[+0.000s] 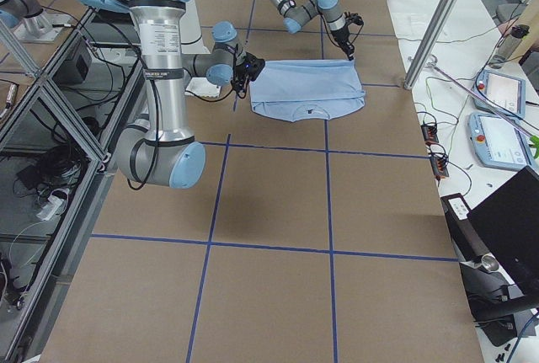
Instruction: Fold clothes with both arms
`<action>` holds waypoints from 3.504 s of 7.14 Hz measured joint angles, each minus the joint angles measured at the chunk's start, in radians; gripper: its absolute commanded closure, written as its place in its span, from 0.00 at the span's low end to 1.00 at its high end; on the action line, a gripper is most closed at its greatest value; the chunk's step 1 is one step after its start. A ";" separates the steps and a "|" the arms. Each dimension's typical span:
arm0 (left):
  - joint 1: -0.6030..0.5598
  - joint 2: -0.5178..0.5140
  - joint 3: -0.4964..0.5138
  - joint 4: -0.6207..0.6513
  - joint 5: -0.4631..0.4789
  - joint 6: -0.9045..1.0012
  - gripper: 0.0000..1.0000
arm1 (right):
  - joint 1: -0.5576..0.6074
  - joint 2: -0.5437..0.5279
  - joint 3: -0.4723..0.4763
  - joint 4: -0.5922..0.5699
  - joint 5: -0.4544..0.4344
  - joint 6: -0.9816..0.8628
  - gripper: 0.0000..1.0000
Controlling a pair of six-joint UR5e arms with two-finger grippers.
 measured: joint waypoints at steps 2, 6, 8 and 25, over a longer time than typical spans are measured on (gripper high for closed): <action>-0.028 -0.025 0.064 -0.048 0.003 0.039 0.90 | 0.001 0.001 -0.004 -0.003 -0.035 0.000 0.00; -0.041 0.095 -0.060 -0.152 -0.001 0.081 0.56 | -0.007 0.026 -0.070 -0.013 -0.041 -0.021 0.00; -0.030 0.274 -0.280 -0.209 -0.007 0.072 0.56 | -0.011 0.110 -0.132 -0.099 -0.035 -0.182 0.13; 0.008 0.358 -0.350 -0.231 -0.090 0.062 0.56 | -0.023 0.317 -0.270 -0.325 -0.058 -0.961 1.00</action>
